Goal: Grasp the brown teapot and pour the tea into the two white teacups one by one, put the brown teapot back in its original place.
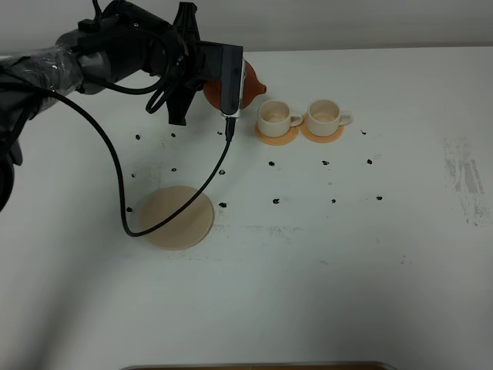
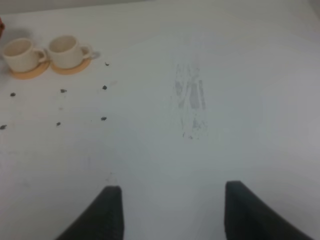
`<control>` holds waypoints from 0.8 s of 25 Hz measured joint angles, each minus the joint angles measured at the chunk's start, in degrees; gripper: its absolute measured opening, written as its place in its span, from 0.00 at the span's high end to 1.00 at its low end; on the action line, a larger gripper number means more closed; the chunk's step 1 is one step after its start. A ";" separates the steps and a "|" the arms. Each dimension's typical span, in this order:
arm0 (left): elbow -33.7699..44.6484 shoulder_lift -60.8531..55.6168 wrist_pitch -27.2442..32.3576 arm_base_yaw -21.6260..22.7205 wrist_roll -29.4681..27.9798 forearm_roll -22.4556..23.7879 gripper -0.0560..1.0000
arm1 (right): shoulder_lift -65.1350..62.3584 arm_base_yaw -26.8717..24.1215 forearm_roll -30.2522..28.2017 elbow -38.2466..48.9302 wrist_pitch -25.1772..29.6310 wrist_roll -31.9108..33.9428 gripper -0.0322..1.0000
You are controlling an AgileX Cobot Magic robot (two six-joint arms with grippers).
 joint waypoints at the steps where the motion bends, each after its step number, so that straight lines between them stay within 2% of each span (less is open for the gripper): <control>1: 0.00 0.00 -0.01 -0.13 0.00 0.43 0.83 | 0.00 0.00 0.00 0.00 0.00 0.00 0.51; 7: 0.00 0.00 -0.06 -1.02 0.00 4.21 0.83 | 0.00 0.00 0.00 0.00 0.00 0.00 0.51; 20: 0.00 0.00 -0.10 -2.07 0.02 8.26 0.83 | 0.00 0.00 0.00 0.00 0.00 0.00 0.51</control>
